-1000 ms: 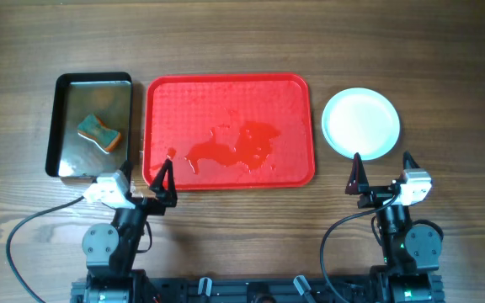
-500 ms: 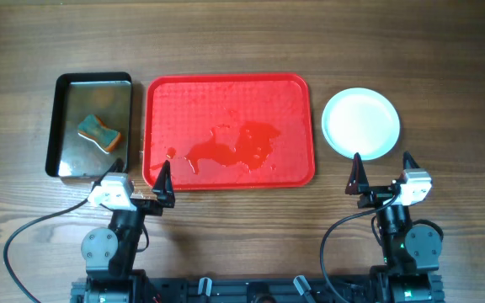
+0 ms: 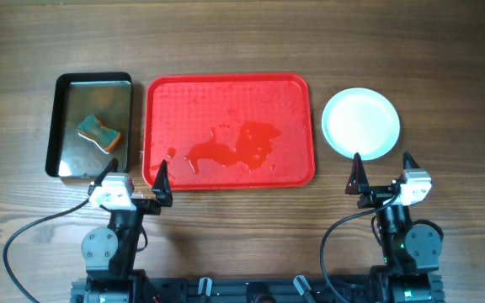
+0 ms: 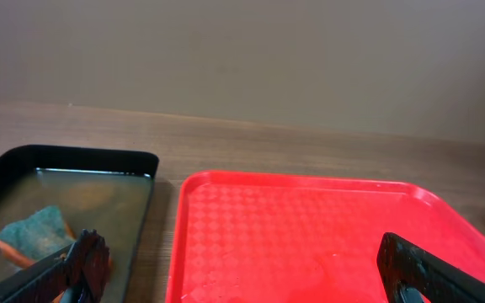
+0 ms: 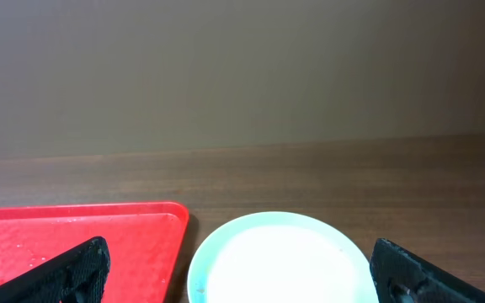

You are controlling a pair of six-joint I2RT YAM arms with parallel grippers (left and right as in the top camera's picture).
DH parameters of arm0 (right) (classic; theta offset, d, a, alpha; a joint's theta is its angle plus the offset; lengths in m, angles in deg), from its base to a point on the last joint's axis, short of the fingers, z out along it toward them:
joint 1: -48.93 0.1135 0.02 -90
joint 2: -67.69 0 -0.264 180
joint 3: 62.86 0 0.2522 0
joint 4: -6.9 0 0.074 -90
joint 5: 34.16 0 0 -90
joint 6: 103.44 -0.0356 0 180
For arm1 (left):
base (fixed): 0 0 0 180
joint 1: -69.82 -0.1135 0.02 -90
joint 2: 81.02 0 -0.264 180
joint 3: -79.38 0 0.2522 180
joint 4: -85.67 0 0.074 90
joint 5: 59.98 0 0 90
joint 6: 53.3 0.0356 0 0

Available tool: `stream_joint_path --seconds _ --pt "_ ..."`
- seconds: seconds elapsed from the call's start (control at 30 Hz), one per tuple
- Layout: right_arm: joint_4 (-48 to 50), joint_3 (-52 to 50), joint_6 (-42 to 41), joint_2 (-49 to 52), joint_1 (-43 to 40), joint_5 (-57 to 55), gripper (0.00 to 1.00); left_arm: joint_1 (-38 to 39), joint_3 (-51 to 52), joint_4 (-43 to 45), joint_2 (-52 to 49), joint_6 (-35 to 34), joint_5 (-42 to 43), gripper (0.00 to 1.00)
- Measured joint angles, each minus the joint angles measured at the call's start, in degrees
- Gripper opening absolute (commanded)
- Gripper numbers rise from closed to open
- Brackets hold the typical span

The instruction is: Clean dirty plates on tray and stack at the side

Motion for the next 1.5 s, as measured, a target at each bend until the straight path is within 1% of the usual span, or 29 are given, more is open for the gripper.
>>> stream_joint_path --seconds 0.2,0.43,1.5 --pt "0.0 0.0 0.0 0.0 0.0 0.0 1.00 0.0 0.0 -0.2 0.0 0.0 -1.7 1.00" --pt "0.0 0.0 0.0 0.0 0.0 0.0 1.00 0.0 0.0 -0.2 0.0 4.5 -1.7 1.00" --pt "0.0 0.0 0.0 0.0 0.0 0.0 1.00 0.0 0.0 -0.2 0.0 4.7 -1.7 1.00"
